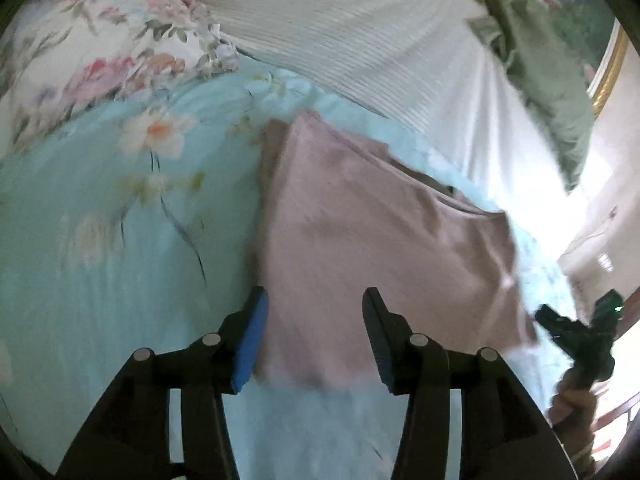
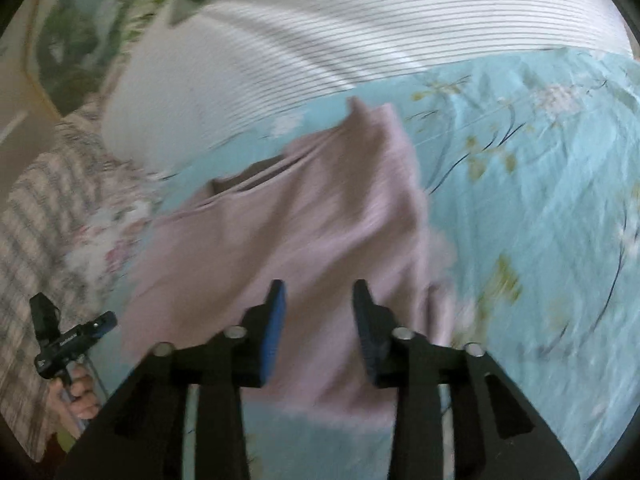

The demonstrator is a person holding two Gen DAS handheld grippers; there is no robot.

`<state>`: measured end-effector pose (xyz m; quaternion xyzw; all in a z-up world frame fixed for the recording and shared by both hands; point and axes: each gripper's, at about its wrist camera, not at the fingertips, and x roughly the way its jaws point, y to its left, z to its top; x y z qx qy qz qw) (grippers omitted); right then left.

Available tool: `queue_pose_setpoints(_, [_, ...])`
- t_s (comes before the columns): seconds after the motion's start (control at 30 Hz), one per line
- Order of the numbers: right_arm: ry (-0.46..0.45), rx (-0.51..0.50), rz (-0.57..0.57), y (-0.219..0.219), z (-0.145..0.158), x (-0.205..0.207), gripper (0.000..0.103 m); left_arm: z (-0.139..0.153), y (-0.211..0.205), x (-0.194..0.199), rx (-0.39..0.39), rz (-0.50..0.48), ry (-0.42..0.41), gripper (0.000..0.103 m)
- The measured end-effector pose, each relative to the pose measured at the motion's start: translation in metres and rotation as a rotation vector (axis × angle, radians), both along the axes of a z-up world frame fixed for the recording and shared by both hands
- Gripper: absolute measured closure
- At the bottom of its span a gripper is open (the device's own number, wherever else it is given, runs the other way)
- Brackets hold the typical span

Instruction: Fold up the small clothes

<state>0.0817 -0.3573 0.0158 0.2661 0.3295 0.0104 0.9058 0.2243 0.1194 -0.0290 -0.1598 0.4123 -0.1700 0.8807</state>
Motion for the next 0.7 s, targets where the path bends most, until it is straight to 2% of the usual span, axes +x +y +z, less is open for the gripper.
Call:
queue_pose_setpoints(0.1, [-0.011,0.053,0.031,0.021,-0.007,-0.016,0.063,-0.018,-0.016,-0.028,-0.075,0.006,0.092,0.045])
queue_pose_setpoints(0.17, [-0.008,0.097,0.042,0.033,-0.016,-0.022,0.063,-0.032,-0.022,-0.036,-0.113,0.006,0.143,0.045])
queue_pose_setpoints(0.27, [-0.004,0.122,0.050,0.044,-0.021,-0.025,0.063,-0.058,-0.030,-0.031,-0.171,0.036,0.223,0.036])
queue_pose_setpoints(0.33, [-0.003,0.126,0.062,0.052,-0.021,-0.027,0.063,-0.063,-0.030,-0.021,-0.227,0.089,0.208,0.028])
queue_pose_setpoints(0.4, [-0.005,0.129,0.064,0.055,-0.020,-0.029,0.063,-0.063,-0.032,-0.010,-0.244,0.137,0.194,0.027])
queue_pose_setpoints(0.57, [-0.005,0.133,0.055,0.053,-0.019,-0.034,0.063,-0.067,-0.025,0.027,-0.259,0.268,0.175,0.030])
queue_pose_setpoints(0.67, [-0.003,0.136,0.044,0.047,-0.019,-0.036,0.062,-0.067,-0.027,0.047,-0.210,0.309,0.155,0.038])
queue_pose_setpoints(0.7, [-0.005,0.141,0.040,0.045,-0.019,-0.036,0.062,-0.067,-0.023,0.051,-0.192,0.323,0.146,0.044])
